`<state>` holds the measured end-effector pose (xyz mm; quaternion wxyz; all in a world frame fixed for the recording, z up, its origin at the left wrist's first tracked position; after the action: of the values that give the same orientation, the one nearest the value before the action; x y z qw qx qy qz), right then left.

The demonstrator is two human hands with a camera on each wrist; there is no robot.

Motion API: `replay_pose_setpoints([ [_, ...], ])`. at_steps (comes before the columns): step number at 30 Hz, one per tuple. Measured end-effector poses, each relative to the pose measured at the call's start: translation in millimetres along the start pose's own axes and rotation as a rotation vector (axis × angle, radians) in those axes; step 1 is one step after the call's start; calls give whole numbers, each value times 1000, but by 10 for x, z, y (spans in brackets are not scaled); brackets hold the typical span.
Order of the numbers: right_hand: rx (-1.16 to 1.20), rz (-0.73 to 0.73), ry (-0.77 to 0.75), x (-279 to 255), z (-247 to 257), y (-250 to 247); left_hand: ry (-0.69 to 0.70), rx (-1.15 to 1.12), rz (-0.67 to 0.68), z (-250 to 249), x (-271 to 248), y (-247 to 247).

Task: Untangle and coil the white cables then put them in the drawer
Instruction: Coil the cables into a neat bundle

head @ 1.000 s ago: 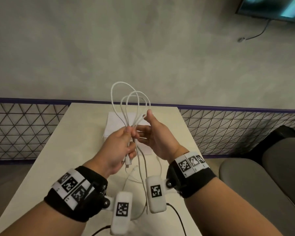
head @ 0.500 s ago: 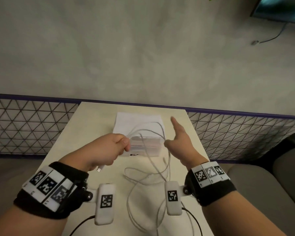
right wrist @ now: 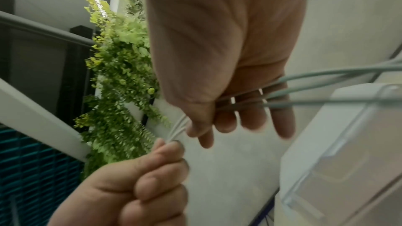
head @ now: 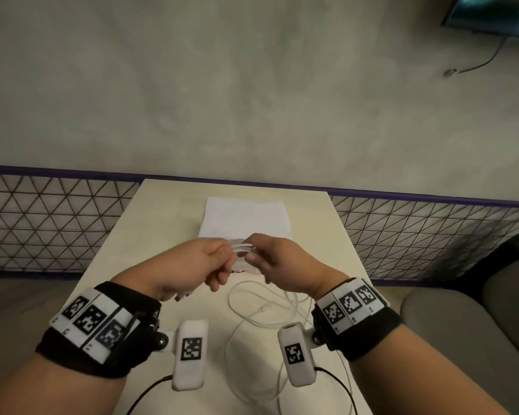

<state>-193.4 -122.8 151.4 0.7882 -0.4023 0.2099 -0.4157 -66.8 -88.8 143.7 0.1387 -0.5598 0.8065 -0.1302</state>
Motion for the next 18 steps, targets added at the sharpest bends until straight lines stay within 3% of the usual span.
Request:
replay_pose_setpoints([
  [4,169,-76,123,-17,-269,-73,-42,-629,-135,31,-8,-176],
  [7,378,-153,189,-29,-385,-73,-36,-821,-157,27,17,-211],
  [12,736,-192,230,-18,-297,62,84,-911,-320,-84,88,-209],
  [15,906,-211,260,-36,-252,84,47,-710,-479,-45,67,-139],
  [18,1031,-264,273,-26,-210,-6,0,-520,-536,-2,40,-11],
])
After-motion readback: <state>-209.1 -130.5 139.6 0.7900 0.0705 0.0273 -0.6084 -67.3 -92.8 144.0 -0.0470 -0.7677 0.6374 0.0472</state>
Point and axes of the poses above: each hand's wrist, its own x-axis towards the middle knuckle, its own y-axis out of the palm, z = x × y, the point moved 7 cm from there along x, towards the middle knuckle, and after that the axes turned 9 degrees about y, right-handed, at the moved point
